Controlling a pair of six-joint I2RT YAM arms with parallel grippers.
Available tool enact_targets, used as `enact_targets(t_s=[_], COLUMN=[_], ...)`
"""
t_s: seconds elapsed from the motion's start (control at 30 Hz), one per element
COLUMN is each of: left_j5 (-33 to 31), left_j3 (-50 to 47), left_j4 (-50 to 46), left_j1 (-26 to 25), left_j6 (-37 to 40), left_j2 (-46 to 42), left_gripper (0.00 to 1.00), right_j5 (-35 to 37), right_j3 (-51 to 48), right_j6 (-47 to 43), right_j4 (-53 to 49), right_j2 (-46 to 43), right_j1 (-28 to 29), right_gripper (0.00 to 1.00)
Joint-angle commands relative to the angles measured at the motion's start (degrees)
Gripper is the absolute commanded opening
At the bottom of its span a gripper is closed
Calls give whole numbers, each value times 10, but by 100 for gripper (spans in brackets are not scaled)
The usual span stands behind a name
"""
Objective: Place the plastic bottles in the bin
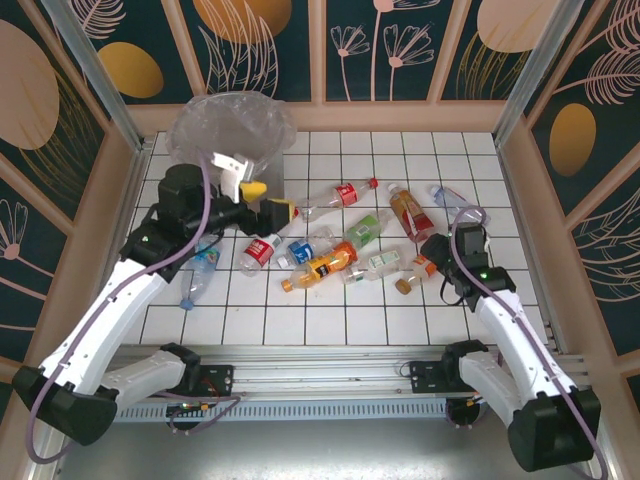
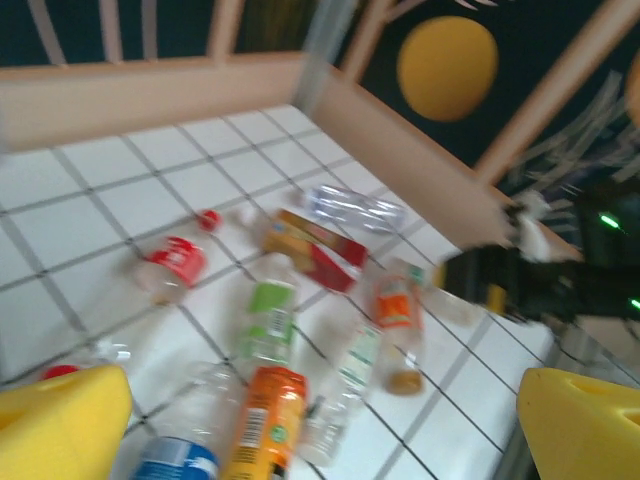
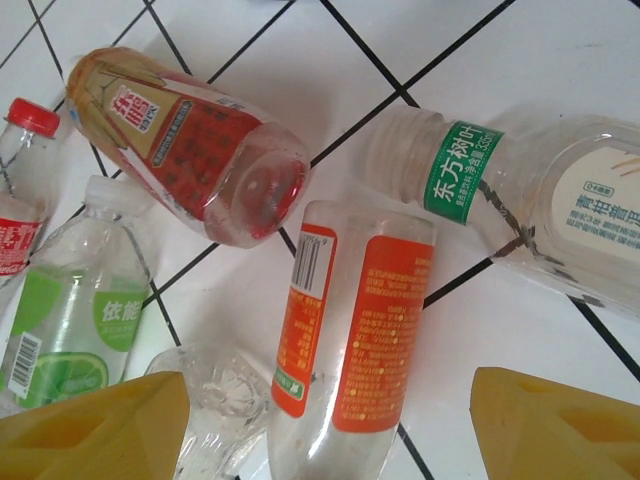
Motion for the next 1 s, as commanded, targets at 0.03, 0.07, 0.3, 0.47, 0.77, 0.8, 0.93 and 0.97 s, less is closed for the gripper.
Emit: enact_targets(t_s=[0.03, 0.07, 0.3, 0.47, 0.77, 0.8, 0.93, 0.97], left_j5=[116, 120, 132, 171, 147, 147, 144, 141], left_j3=[-36, -40, -45, -48, -68, -65, -58, -59], left_j4=[84, 91, 106, 125, 126, 121, 106, 108], left_j1=[-28, -36, -54, -54, -54, -54, -54, -54], left_j6=[-19, -21, -32, -36, -39, -37, -28, -28], left_j2=[3, 8, 58, 76, 53, 56, 63, 62], left_gripper=[98, 98, 98, 99, 98, 98, 99, 99], right_j5=[-91, -99, -115, -101, -116, -118, -138, -143], right_j3=[-16, -17, -35, -36, -35, -33, -34, -35], right_j6=[-35, -38, -29, -26, -56, -61, -68, -68], right_j4=[62, 69, 124, 157, 204, 207, 230, 237], right_j2=[27, 37, 102, 150, 201, 205, 223, 228], right_j1=[-40, -44, -52, -61, -90, -93, -101, -102], right_gripper=[75, 75, 73, 72, 71, 71, 71, 71])
